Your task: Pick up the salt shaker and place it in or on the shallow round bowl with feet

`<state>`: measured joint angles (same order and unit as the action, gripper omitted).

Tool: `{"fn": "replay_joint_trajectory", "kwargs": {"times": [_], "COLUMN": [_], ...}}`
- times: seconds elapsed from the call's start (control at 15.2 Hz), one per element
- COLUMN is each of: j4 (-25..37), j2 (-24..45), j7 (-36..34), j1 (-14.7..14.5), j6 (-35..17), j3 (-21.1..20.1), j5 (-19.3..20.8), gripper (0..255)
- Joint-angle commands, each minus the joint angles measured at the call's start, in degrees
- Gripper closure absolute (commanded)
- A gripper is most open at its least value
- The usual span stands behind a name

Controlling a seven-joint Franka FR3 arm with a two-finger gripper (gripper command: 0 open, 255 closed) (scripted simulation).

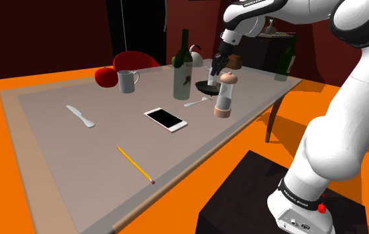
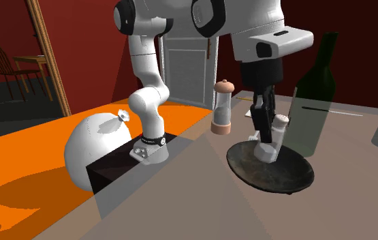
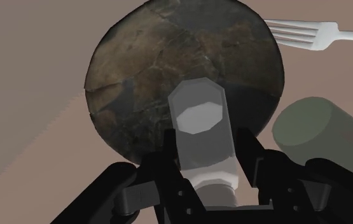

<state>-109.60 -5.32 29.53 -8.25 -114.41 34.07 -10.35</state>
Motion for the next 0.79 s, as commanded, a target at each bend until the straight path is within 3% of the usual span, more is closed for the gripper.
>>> {"fn": "replay_joint_trajectory", "kwargs": {"times": [0.0, 0.4, 0.46, 0.73], "j4": [-0.2, -0.2, -0.2, -0.2], "j2": [0.1, 0.1, 0.1, 0.1], "j7": [0.1, 0.1, 0.1, 0.1], "j1": [0.0, 0.0, 0.0, 0.0], "j6": [-0.4, -0.4, -0.4, -0.4], "j3": [0.0, 0.0, 0.0, 0.0], "j5": [-0.1, -0.1, -0.1, -0.1], "gripper": [255, 255, 0, 0]}}
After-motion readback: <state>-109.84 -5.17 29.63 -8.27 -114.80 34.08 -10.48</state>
